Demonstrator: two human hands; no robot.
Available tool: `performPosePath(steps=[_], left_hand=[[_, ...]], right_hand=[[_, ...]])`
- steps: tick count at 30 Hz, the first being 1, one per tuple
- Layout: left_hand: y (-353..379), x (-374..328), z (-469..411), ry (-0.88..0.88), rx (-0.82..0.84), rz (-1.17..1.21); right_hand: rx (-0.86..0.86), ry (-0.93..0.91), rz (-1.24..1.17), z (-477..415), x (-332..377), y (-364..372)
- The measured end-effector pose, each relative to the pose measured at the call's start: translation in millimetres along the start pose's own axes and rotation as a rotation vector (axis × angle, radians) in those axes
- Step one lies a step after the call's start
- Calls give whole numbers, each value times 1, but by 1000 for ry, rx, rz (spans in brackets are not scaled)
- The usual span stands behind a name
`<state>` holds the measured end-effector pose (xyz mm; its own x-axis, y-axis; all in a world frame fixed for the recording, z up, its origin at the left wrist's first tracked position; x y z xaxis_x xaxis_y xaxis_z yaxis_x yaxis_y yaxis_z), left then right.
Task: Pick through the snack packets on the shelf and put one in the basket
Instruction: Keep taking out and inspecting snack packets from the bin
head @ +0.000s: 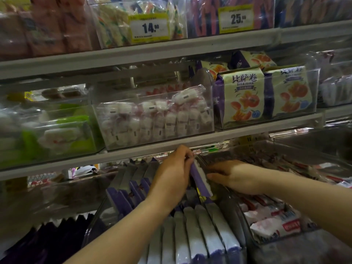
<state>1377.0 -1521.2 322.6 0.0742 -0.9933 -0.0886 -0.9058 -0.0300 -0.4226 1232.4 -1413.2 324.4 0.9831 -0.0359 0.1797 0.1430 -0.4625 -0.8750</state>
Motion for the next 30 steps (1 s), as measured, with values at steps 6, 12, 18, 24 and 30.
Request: performPosePath(steps=[6, 12, 18, 24, 30], left_hand=[[-33, -36, 43, -13, -255, 143], [-72, -70, 82, -204, -398, 551], [-99, -74, 138, -420, -419, 912], [-94, -72, 204, -701, -320, 1035], [-81, -70, 254, -860, -244, 1121]], right_hand=[[-54, -77, -149, 33, 33, -3], [-166, -22, -483, 66, 73, 5], [-239, 38, -758, 108, 108, 30], [-400, 61, -920, 150, 128, 98], [-396, 142, -1262, 171, 127, 156]])
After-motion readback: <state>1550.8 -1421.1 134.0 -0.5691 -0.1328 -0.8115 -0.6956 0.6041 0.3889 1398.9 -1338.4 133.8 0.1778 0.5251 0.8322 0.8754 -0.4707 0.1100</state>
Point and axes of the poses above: each hand's wrist, its own z-axis away from the middle knuckle, its own y-axis out of the palm, x = y × z, the point moved 1 cm from there along -z, towards the middle knuckle, and after that the axes turned 3 degrees about z, right-handed, at the moved point
